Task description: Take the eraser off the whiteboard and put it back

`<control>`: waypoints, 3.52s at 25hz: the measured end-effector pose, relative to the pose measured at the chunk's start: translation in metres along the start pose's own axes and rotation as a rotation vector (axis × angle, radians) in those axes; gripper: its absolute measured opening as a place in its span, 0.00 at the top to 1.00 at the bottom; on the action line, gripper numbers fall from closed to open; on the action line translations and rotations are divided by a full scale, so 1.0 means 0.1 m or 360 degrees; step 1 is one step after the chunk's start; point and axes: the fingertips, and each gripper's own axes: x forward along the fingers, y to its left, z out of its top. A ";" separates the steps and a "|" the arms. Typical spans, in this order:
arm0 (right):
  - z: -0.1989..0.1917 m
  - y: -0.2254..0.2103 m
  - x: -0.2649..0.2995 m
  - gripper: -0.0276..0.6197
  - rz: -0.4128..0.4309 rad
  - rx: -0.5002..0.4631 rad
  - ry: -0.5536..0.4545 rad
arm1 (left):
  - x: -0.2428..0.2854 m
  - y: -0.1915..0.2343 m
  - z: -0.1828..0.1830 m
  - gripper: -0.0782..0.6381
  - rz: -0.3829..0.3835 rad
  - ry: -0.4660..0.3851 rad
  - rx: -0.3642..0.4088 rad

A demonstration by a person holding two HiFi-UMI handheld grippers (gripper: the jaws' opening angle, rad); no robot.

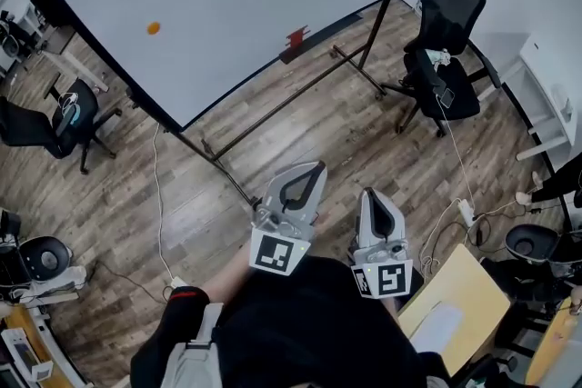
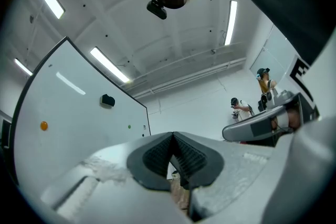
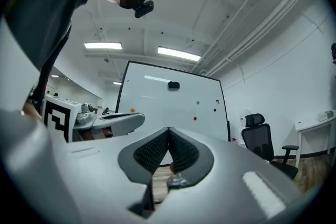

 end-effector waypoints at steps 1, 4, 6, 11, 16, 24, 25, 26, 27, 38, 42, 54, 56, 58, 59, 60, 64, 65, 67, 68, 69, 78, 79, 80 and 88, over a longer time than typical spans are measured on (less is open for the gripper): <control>-0.02 -0.02 0.11 0.95 -0.0001 0.0002 0.0002 | 0.06 0.07 -0.03 0.89 -0.0002 -0.0004 0.0000; -0.05 -0.03 0.43 0.95 0.0019 -0.0014 -0.0002 | 0.22 0.31 -0.13 0.89 -0.0001 -0.0008 -0.0012; -0.06 -0.02 0.63 0.95 0.0033 -0.0023 -0.0011 | 0.31 0.48 -0.20 0.89 0.0002 -0.0015 -0.0001; -0.15 0.00 1.08 0.95 0.0040 -0.0030 -0.0026 | 0.49 0.90 -0.37 0.89 0.0034 -0.0042 0.0005; -0.19 0.02 1.39 0.95 0.0064 -0.0037 -0.0024 | 0.58 1.15 -0.50 0.89 0.0053 -0.0027 -0.0004; -0.19 0.06 1.78 0.95 0.0185 -0.0081 -0.0007 | 0.65 1.54 -0.60 0.89 0.0163 -0.0001 0.0029; -0.19 0.04 1.83 0.95 0.0199 -0.0086 -0.0006 | 0.67 1.57 -0.61 0.89 0.0178 0.0001 0.0031; -0.20 0.03 1.87 0.95 0.0215 -0.0092 -0.0008 | 0.69 1.60 -0.62 0.89 0.0192 0.0002 0.0035; -0.20 0.01 1.93 0.95 0.0232 -0.0101 -0.0011 | 0.71 1.63 -0.62 0.89 0.0206 0.0003 0.0043; -0.13 -0.22 2.79 0.95 0.0487 -0.0197 -0.0045 | 1.12 2.09 -0.65 0.89 0.0397 0.0027 0.0156; -0.10 -0.34 3.17 0.95 0.0608 -0.0243 -0.0069 | 1.36 2.30 -0.65 0.89 0.0491 0.0024 0.0208; 0.11 -0.46 4.24 0.95 0.0925 -0.0636 -0.0068 | 1.85 2.88 -0.56 0.89 0.0825 0.0045 0.0390; 0.14 -0.44 4.40 0.95 0.0951 -0.0682 -0.0042 | 1.91 2.94 -0.55 0.89 0.0867 0.0072 0.0422; 0.20 -0.38 4.53 0.95 0.0998 -0.0780 -0.0060 | 1.96 2.99 -0.54 0.89 0.0904 0.0088 0.0447; 0.23 -0.34 4.58 0.95 0.1028 -0.0851 -0.0068 | 1.98 3.01 -0.53 0.89 0.0922 0.0086 0.0454; 0.25 -0.31 4.63 0.95 0.1061 -0.0937 -0.0075 | 2.00 3.02 -0.51 0.89 0.0938 0.0084 0.0457; 0.29 -0.23 4.78 0.95 0.1182 -0.1319 -0.0117 | 2.08 3.08 -0.49 0.89 0.1002 0.0096 0.0486; 0.30 -0.22 4.81 0.95 0.1206 -0.1376 -0.0124 | 2.09 3.09 -0.48 0.89 0.1022 0.0098 0.0494; 0.33 -0.20 4.86 0.95 0.1248 -0.1462 -0.0133 | 2.11 3.13 -0.46 0.89 0.1066 0.0098 0.0505; 0.34 -0.19 4.89 0.95 0.1263 -0.1505 -0.0143 | 2.11 3.15 -0.45 0.89 0.1089 0.0105 0.0512; 0.36 -0.17 4.92 0.95 0.1271 -0.1554 -0.0161 | 2.11 3.17 -0.45 0.89 0.1113 0.0117 0.0523; 0.62 -0.02 5.14 0.95 0.1316 -0.1920 -0.0321 | 2.07 3.35 -0.35 0.89 0.1325 0.0187 0.0563; 0.66 -0.01 5.16 0.95 0.1312 -0.1952 -0.0338 | 2.09 3.37 -0.34 0.89 0.1328 0.0195 0.0575; 0.71 0.00 5.19 0.95 0.1305 -0.1984 -0.0353 | 2.11 3.38 -0.32 0.89 0.1331 0.0200 0.0584; 1.08 -0.02 5.42 0.86 0.1194 -0.2204 -0.0388 | 2.22 3.57 -0.14 0.89 0.1346 0.0176 0.0610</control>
